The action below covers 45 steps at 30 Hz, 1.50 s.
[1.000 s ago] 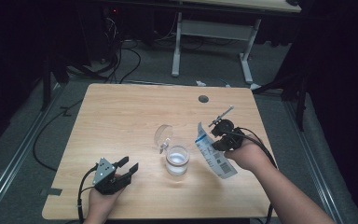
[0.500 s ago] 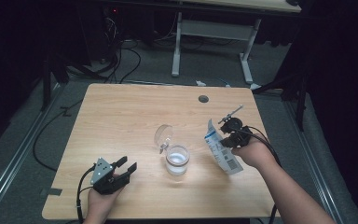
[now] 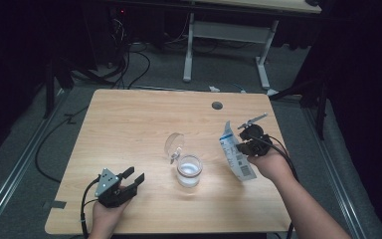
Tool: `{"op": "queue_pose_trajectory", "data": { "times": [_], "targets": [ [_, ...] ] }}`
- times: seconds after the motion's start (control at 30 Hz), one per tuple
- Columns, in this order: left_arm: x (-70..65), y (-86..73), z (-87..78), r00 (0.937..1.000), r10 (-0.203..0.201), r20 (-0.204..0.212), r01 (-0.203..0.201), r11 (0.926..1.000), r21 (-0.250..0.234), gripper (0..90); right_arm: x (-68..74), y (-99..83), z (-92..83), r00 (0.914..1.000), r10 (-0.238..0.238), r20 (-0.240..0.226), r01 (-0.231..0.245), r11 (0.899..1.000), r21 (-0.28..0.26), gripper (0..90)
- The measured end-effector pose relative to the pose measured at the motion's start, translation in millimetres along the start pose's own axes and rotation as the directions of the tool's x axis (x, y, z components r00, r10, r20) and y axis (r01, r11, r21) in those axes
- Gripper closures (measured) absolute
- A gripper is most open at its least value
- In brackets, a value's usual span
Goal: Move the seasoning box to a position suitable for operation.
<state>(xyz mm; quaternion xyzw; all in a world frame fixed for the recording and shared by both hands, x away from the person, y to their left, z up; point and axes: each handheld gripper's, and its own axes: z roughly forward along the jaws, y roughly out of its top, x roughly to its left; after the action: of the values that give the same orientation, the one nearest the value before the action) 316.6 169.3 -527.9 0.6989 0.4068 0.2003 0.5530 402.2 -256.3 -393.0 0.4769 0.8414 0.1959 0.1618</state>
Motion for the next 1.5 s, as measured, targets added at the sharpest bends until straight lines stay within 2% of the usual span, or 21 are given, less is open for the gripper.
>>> {"op": "queue_pose_trajectory", "data": {
  "times": [0.1,0.2,0.37,0.43,0.6,0.8,0.87,0.93,1.13,1.2,1.27,1.3,1.5],
  "targets": [
    [0.9,0.0,-0.3,1.0,-0.003,-0.002,0.003,1.0,0.0,49.8,0.3,-2.1,-1.3,0.9998,0.018,0.012,-0.018,0.998,-0.053,89.7],
    [0.8,-0.1,0.0,1.0,-0.002,-0.001,0.002,1.0,-0.001,49.8,0.5,-4.8,-3.6,0.9991,0.042,0.008,-0.041,0.992,-0.119,89.7],
    [0.4,0.5,0.0,0.9999,0.011,0.0,-0.011,0.9999,0.003,49.8,3.9,-10.6,-0.9,0.9989,0.04,0.025,-0.036,0.986,-0.164,89.8],
    [0.4,0.5,-0.1,0.9999,0.011,0.001,-0.011,0.9999,0.003,49.8,5.3,-13.4,-1.3,0.9986,0.046,0.024,-0.04,0.979,-0.199,89.7],
    [0.8,0.5,0.1,0.9999,0.015,0.003,-0.015,0.9998,0.009,49.9,7.6,-24.0,3.5,0.997,0.074,0.025,-0.065,0.967,-0.246,89.7],
    [0.7,0.4,0.4,0.9997,0.023,0.001,-0.023,0.9996,0.015,50.2,8.7,-40.4,7.4,0.9951,0.097,0.017,-0.087,0.945,-0.314,89.7],
    [0.1,1.1,0.6,0.9993,0.037,-0.004,-0.037,0.9992,0.019,50.3,10.6,-47.5,6.8,0.9948,0.101,0.008,-0.092,0.933,-0.349,89.7],
    [-0.4,1.8,1.1,0.9988,0.049,-0.006,-0.049,0.9985,0.026,50.3,12.4,-54.2,7.2,0.9951,0.095,0.027,-0.078,0.924,-0.375,89.7],
    [-1.8,2.1,1.5,0.9975,0.069,-0.017,-0.068,0.9968,0.042,50.4,8.7,-75.0,6.6,0.9904,0.137,-0.019,-0.129,0.872,-0.472,89.8],
    [-2.1,2.3,1.8,0.9975,0.069,-0.011,-0.069,0.9968,0.041,50.4,7.3,-80.6,5.7,0.988,0.149,-0.042,-0.149,0.849,-0.507,89.8],
    [-2.3,2.6,2.0,0.9972,0.074,-0.012,-0.073,0.9964,0.044,50.4,7.2,-84.6,5.5,0.9873,0.151,-0.048,-0.153,0.833,-0.531,89.8],
    [-2.5,2.9,1.9,0.9971,0.075,-0.011,-0.074,0.9963,0.044,50.4,6.4,-87.6,6.2,0.9867,0.151,-0.061,-0.159,0.821,-0.548,89.8],
    [-1.6,3.9,1.0,0.9965,0.081,-0.018,-0.08,0.9958,0.045,50.3,3.2,-103.2,18.1,0.9809,0.173,-0.089,-0.191,0.775,-0.602,89.9]
  ]
}}
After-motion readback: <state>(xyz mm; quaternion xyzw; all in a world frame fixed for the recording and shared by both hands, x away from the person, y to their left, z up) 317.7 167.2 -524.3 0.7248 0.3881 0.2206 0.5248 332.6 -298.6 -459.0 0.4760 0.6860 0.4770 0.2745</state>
